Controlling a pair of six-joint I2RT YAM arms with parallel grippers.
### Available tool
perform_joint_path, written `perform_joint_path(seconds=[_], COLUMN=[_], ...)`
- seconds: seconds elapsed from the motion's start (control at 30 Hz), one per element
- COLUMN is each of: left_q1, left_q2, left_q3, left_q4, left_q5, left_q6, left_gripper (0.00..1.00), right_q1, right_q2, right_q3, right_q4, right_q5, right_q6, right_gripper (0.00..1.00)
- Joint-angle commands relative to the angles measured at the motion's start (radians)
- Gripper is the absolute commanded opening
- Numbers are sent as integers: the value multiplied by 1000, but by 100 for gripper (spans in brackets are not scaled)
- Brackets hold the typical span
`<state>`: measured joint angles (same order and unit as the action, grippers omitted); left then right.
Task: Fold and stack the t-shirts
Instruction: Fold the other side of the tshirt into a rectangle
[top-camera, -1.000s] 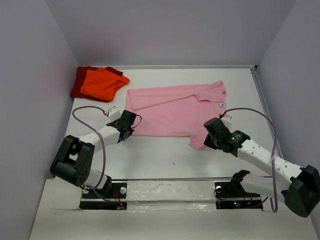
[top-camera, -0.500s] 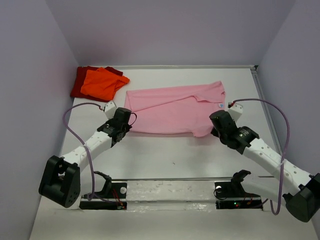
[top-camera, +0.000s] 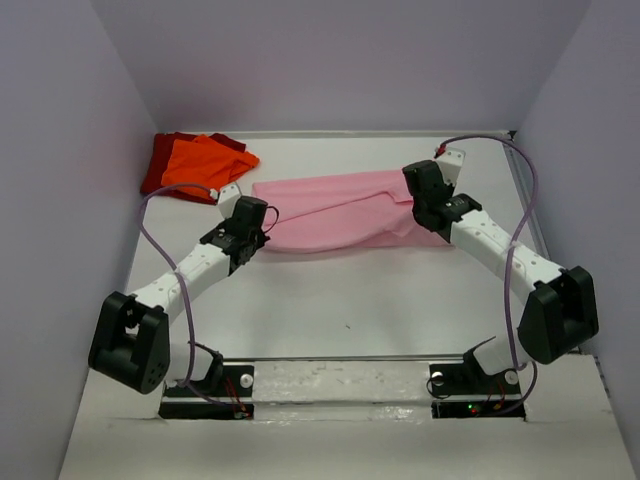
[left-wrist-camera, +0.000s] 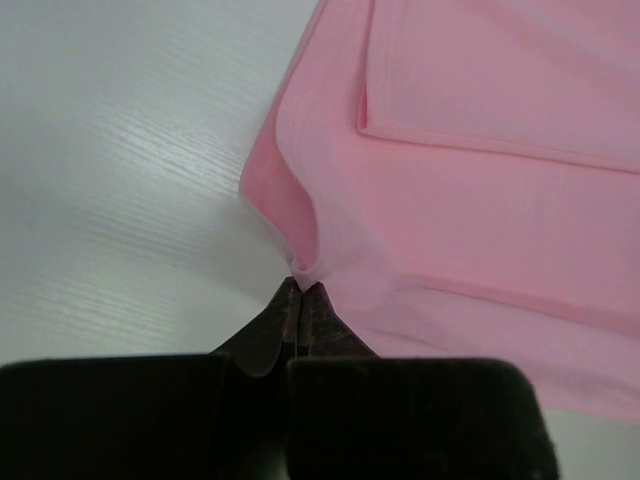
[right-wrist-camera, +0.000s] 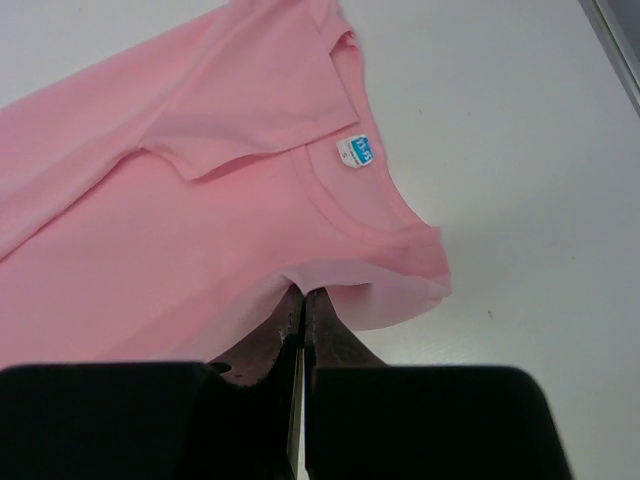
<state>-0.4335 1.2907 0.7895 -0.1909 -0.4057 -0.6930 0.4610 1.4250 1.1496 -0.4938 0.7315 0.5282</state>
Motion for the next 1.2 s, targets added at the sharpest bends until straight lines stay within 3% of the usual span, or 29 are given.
perform_joint_path(seconds=[0.0, 0.37, 0.77, 1.17], left_q1=[18, 73, 119, 156], left_q2=[39, 309, 505, 653], left_q3=[88, 365, 643, 763], left_q4=[24, -15, -27, -35], left_q5=[-7, 22, 34, 38], left_q6=[53, 139, 182, 217], left_gripper=[0, 0, 0, 0], right_q1=[-40, -176, -205, -245], right_q2=[63, 207, 371, 551], right_q3=[93, 206, 360, 473], right_q4=[103, 167, 199, 202], right_q5=[57, 3, -44, -76], right_q6=[-105, -125, -151, -140], right_gripper=[0, 0, 0, 0])
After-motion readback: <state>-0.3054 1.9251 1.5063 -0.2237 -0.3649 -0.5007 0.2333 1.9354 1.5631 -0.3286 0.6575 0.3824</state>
